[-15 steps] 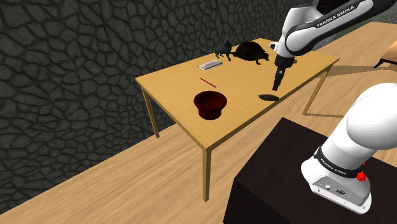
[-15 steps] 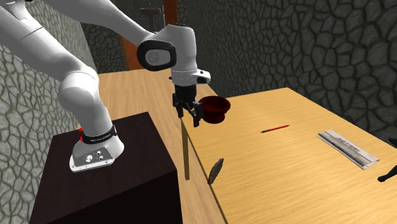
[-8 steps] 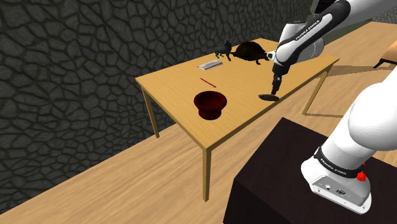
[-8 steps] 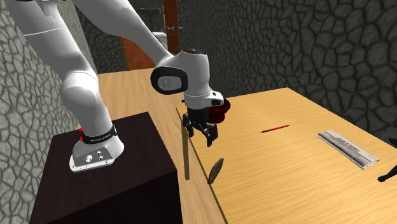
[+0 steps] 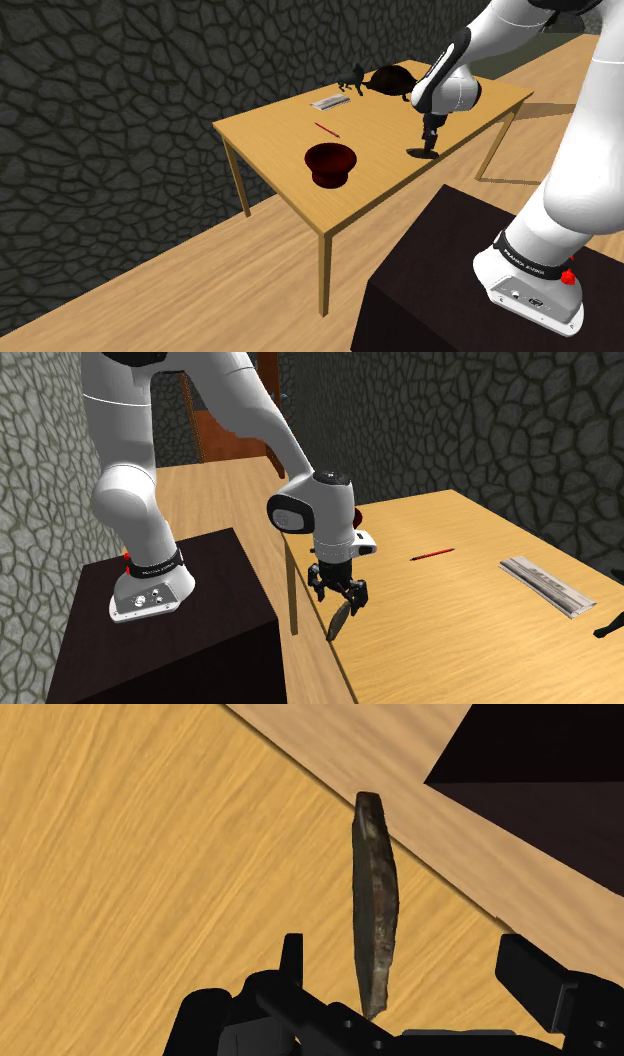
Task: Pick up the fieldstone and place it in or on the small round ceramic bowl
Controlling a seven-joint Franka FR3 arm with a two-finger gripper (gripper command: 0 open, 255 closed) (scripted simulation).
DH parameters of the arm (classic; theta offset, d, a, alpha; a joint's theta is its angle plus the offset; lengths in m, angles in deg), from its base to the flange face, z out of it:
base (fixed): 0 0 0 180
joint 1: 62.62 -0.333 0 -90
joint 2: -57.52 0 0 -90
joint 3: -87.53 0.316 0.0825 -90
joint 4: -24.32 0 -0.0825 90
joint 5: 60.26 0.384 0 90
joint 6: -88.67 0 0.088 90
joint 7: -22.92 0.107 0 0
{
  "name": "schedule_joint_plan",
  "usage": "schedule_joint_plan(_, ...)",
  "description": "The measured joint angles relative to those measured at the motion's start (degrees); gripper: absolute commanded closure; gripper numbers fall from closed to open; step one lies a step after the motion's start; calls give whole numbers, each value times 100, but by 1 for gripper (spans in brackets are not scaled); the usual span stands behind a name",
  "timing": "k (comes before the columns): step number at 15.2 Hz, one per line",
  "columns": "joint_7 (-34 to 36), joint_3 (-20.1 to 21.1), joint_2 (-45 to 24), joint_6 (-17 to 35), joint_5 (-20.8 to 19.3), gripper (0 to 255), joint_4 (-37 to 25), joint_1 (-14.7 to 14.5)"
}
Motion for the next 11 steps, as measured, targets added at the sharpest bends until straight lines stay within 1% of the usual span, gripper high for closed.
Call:
schedule_joint_plan(1,-164,111,-134,62,165,0,-60,112)
schedule_joint_plan(6,-577,538,-587,346,685,0,-199,466)
schedule_joint_plan(8,-663,641,-689,412,794,0,-232,556)
schedule_joint_plan(11,-682,666,-715,427,820,0,-244,577)
